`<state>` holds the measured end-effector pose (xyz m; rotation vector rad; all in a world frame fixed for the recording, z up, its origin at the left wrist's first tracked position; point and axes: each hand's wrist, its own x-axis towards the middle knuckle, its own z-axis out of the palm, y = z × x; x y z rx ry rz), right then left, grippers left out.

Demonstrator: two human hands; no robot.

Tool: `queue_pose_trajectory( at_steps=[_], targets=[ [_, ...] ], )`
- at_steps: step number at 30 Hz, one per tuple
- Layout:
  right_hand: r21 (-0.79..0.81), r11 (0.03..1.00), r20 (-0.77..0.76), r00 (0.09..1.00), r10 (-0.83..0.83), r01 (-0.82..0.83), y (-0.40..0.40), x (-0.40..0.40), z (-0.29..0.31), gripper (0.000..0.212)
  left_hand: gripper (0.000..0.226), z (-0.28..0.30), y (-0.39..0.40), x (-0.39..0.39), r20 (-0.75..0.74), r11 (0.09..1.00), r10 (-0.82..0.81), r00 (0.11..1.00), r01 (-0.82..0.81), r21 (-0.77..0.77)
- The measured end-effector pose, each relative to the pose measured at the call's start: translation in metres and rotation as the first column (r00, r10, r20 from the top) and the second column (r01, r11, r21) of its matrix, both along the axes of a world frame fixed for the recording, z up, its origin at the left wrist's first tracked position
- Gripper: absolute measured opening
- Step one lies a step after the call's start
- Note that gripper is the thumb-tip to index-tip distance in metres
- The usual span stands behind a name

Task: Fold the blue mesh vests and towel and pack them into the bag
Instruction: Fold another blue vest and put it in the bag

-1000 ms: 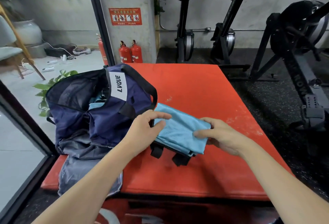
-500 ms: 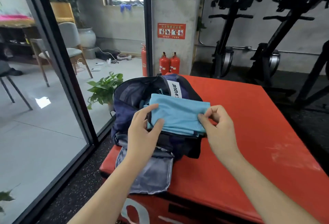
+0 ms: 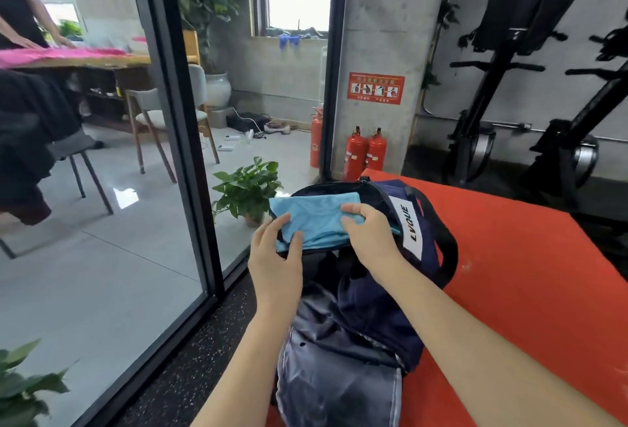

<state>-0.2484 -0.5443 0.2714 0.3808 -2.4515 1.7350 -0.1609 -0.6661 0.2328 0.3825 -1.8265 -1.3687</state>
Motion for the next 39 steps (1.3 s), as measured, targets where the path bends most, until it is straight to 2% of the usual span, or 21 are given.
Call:
queue_pose_trajectory(
  at_steps=[4, 7, 12, 15, 20, 23, 28, 31, 34, 36, 39],
  targets=[
    [-0.084, 0.993, 0.131, 0.989, -0.066, 0.077, -0.007, -0.024, -0.002, 0.032, 0.037, -0.001, 0.006, -0.026, 0.071, 0.995, -0.017, 0.997, 0.024, -0.096],
    [-0.115, 0.976, 0.223, 0.962, -0.158, 0.187, 0.005, -0.039, -0.009, 0.037, 0.041, 0.002, 0.018, -0.045, 0.119, 0.983, -0.095, 0.988, 0.112, -0.143],
    [-0.053, 0.954, 0.222, 0.935, -0.276, 0.294, 0.026, -0.052, -0.02, 0.045, 0.04, 0.005, 0.038, -0.077, 0.172, 0.975, -0.179, 0.969, 0.198, -0.101],
    [-0.001, 0.97, 0.212, 0.948, -0.237, 0.243, 0.033, -0.053, -0.024, 0.05, 0.042, 0.002, 0.044, -0.095, 0.206, 0.976, -0.188, 0.96, 0.207, -0.074],
    [0.144, 0.984, 0.27, 0.953, -0.136, 0.1, 0.042, -0.051, -0.035, 0.057, 0.046, -0.013, 0.042, -0.109, 0.401, 0.977, -0.201, 0.894, 0.213, 0.015],
    [0.18, 0.982, 0.285, 0.952, -0.115, 0.064, 0.046, -0.05, -0.038, 0.058, 0.047, -0.021, 0.036, -0.111, 0.445, 0.971, -0.235, 0.864, 0.231, 0.064],
    [0.291, 0.957, 0.244, 0.966, -0.085, 0.011, 0.048, -0.038, -0.031, 0.064, 0.051, -0.013, 0.031, -0.102, 0.405, 0.975, -0.22, 0.887, 0.2, 0.092],
    [0.385, 0.922, 0.197, 0.979, -0.052, -0.028, 0.047, -0.025, -0.024, 0.07, 0.048, -0.005, 0.037, -0.09, 0.344, 0.986, -0.166, 0.924, 0.166, 0.028],
    [0.45, 0.892, 0.092, 0.996, 0.003, -0.044, 0.05, -0.003, -0.016, 0.066, 0.042, 0.001, 0.047, -0.074, 0.271, 0.983, -0.143, 0.952, 0.168, -0.069],
    [0.413, 0.91, 0.027, 0.999, 0.043, -0.051, 0.058, 0.016, -0.014, 0.058, 0.037, 0.004, 0.056, -0.061, 0.218, 0.979, -0.153, 0.964, 0.178, -0.101],
    [0.247, 0.967, 0.052, 0.997, 0.052, -0.063, 0.084, 0.046, -0.012, 0.043, 0.033, 0.007, 0.073, -0.038, 0.146, 0.974, -0.186, 0.972, 0.202, -0.105]
  ],
)
